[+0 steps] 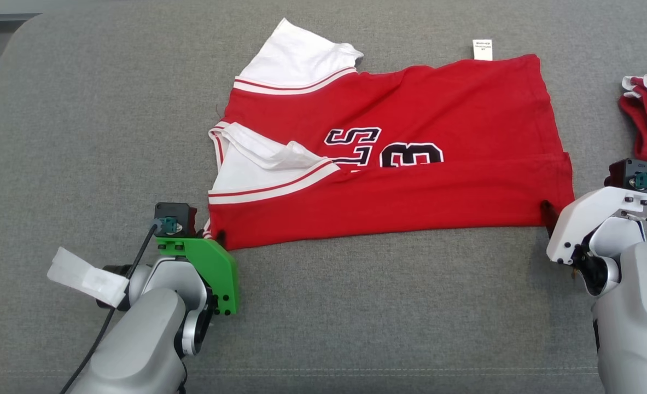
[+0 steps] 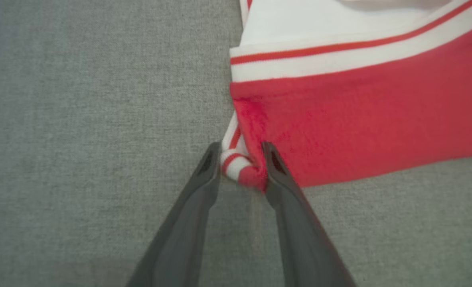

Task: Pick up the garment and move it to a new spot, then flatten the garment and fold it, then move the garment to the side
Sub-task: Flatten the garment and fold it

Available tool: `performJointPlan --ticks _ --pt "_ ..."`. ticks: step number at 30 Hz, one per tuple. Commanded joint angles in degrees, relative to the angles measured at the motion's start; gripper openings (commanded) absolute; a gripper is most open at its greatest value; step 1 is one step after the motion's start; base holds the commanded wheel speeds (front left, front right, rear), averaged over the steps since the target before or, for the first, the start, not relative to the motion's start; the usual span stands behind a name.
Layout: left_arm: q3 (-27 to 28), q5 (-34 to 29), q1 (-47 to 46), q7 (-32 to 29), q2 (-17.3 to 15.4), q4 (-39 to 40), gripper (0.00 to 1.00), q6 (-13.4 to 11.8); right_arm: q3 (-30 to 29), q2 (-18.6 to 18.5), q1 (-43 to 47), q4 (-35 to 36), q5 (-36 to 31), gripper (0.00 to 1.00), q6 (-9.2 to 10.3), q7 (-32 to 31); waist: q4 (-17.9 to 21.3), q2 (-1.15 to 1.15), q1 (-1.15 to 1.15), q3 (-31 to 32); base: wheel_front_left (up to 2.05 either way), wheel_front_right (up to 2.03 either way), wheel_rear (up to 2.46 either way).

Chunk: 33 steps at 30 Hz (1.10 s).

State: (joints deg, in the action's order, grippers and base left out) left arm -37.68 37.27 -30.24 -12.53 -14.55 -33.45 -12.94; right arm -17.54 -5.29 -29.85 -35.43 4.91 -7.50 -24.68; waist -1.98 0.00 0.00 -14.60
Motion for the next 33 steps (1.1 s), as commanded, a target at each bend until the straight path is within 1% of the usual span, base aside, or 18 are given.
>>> performJointPlan --ticks 1,2,3,4,5,6,7,16,22,28,33 --pt "-0.08 0.55 0.0 -0.34 -0.43 -1.09 0.44 -0.11 0.29 0.57 0.84 -1.6 -0.08 1.0 0.02 -1.58 0.02 0.0 0.0 -0.14 0.0 0.0 0.0" --pt "-0.12 0.61 -0.01 -0.27 -0.38 -1.35 0.44 -0.09 0.45 0.67 0.89 -1.69 0.1 1.0 0.02 -2.0 0.05 0.0 0.0 -0.22 0.0 0.0 0.0" --pt "-0.33 0.63 0.04 -0.64 -0.22 -1.69 0.27 -0.03 0.79 0.79 0.92 -1.8 0.33 0.88 0.02 -2.59 0.08 0.0 0.0 -0.29 0.0 0.0 0.0" --pt "-0.42 0.61 0.05 -0.82 -0.12 -1.94 0.02 0.05 1.07 0.9 0.98 -1.77 0.5 0.58 0.02 -2.96 0.1 0.0 0.0 -0.37 0.0 0.0 0.0" --pt "-0.42 0.74 0.07 -0.69 0.0 -2.1 0.0 0.13 1.26 0.94 1.0 -1.61 0.62 0.43 0.02 -3.13 0.13 0.0 0.0 -0.45 0.0 0.0 0.0" --pt "-0.59 0.81 0.13 -0.99 0.09 -2.42 0.0 0.21 1.36 0.92 1.01 -1.43 0.76 0.24 0.02 -3.33 0.14 0.0 0.0 -0.52 0.0 0.0 0.0" --pt "-0.64 0.84 0.08 -1.06 0.02 -2.63 0.0 0.36 1.47 0.87 1.0 -1.24 0.92 0.0 0.02 -3.38 0.15 0.0 0.0 -0.58 0.0 0.0 0.0" --pt "-0.43 1.46 -0.09 1.48 1.0 -2.75 0.0 1.56 2.04 0.14 1.99 1.68 3.18 0.0 0.06 -3.34 -0.08 0.0 0.0 0.61 0.0 0.0 0.0" --pt "-0.52 1.8 1.16 2.65 0.34 -0.87 0.0 1.99 2.18 0.32 5.3 5.33 5.41 0.0 0.06 -4.91 -0.21 0.0 0.0 3.25 0.0 0.0 0.0" --pt "-0.26 3.18 4.73 1.38 -1.21 2.57 0.0 1.3 2.64 0.06 11.0 12.42 8.09 0.0 0.06 -7.72 0.22 0.0 0.0 6.47 0.0 0.0 0.0" --pt "-0.32 4.21 8.77 -0.63 -3.59 7.63 0.0 0.24 2.64 -0.21 16.72 19.73 9.91 0.0 0.06 -11.28 0.88 0.0 0.0 8.43 0.0 0.0 0.0"
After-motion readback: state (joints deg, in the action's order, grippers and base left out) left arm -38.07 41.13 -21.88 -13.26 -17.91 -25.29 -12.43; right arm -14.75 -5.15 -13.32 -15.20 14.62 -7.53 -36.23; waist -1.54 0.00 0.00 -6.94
